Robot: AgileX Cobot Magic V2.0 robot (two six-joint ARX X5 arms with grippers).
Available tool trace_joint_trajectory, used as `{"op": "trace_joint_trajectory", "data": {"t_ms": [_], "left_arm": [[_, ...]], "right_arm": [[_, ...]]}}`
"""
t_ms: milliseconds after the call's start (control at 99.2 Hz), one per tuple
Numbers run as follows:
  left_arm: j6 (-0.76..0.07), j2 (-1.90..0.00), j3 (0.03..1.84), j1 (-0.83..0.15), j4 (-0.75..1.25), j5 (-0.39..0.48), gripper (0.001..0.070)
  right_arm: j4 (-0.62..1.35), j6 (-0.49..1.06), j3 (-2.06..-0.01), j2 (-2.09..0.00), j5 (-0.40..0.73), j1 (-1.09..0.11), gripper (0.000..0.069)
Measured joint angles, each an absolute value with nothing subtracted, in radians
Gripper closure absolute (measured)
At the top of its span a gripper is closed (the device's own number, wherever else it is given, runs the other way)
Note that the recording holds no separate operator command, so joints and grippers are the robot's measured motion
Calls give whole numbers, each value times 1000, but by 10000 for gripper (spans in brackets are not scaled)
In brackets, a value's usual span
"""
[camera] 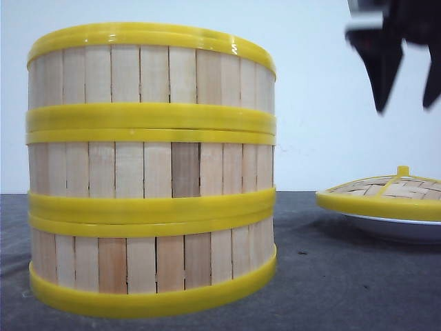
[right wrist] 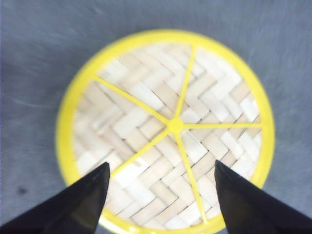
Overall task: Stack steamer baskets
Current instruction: 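Lower the right gripper and grasp the woven lid at its center hub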
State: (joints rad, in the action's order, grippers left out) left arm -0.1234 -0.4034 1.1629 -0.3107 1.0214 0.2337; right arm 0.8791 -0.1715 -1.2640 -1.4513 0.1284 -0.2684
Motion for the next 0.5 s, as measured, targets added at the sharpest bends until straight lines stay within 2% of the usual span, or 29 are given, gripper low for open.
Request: {"op": "trace_joint_trajectory", "data": {"t_ms": [413,504], "left_arm": [[-123,-385,1163,-311,1096,233,475],[-123,-385,1163,-311,1096,233,475]], "right_arm": [[693,-192,-1185,-1507,93,-213,290],[682,-200,-1184,-1507,78,-209,329]]}}
